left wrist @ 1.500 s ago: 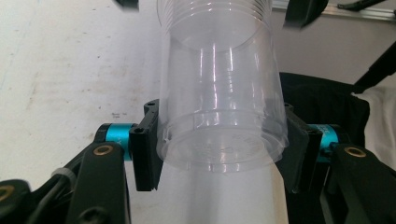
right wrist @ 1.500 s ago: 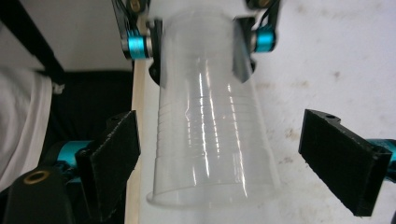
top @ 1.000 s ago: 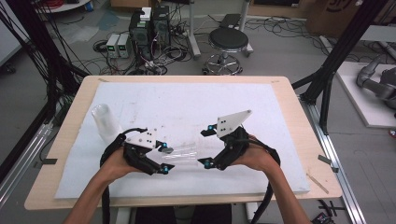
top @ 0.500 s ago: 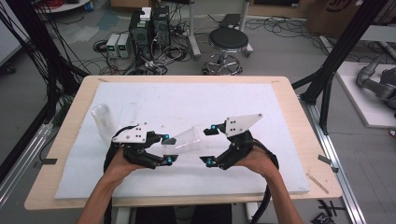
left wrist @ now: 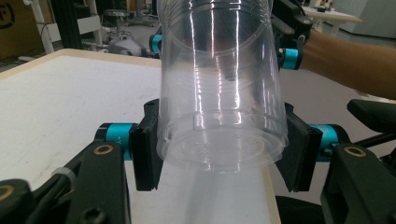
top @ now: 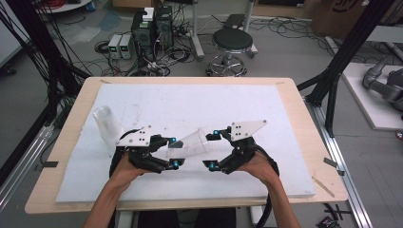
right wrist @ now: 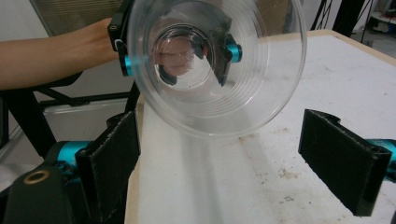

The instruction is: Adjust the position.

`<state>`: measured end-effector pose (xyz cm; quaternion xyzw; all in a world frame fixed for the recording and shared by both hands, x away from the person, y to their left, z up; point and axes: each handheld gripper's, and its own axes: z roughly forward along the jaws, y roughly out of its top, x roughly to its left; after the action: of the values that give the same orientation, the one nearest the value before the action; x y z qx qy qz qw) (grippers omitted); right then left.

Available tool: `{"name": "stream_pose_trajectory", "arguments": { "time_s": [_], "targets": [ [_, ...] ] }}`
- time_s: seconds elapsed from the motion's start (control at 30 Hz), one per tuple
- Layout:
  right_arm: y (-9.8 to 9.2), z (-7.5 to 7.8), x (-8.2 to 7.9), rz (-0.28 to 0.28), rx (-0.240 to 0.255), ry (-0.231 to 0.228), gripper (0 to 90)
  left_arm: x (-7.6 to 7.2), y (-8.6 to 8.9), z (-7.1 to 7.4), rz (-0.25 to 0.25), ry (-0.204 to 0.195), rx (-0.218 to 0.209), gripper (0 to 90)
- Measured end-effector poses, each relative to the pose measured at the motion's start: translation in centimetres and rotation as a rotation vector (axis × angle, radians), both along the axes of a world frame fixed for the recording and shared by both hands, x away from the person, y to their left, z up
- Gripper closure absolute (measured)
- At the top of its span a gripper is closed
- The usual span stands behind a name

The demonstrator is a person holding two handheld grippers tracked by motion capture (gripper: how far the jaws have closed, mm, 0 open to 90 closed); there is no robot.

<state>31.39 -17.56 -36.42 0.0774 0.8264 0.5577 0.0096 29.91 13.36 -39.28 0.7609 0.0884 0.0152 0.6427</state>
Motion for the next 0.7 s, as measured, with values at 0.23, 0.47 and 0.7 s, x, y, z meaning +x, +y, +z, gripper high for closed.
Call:
{"name": "stream_pose_trajectory", "arguments": {
  "time_s": [0.23,0.47,0.7],
  "targets": [
    [0.3,-0.7,0.2,0.016,0.049,0.026,12.6,-0.1,-0.9,0.1,-0.013,0.0,-0.029,41.9],
    [0.6,-0.8,0.3,0.038,0.112,0.039,14.7,-0.2,-1.3,-0.1,-0.023,-0.003,-0.035,41.9],
    [0.8,-0.8,0.3,0.049,0.136,0.048,14.8,-0.3,-1.7,-0.3,-0.03,-0.004,-0.031,41.9]
  ]
}}
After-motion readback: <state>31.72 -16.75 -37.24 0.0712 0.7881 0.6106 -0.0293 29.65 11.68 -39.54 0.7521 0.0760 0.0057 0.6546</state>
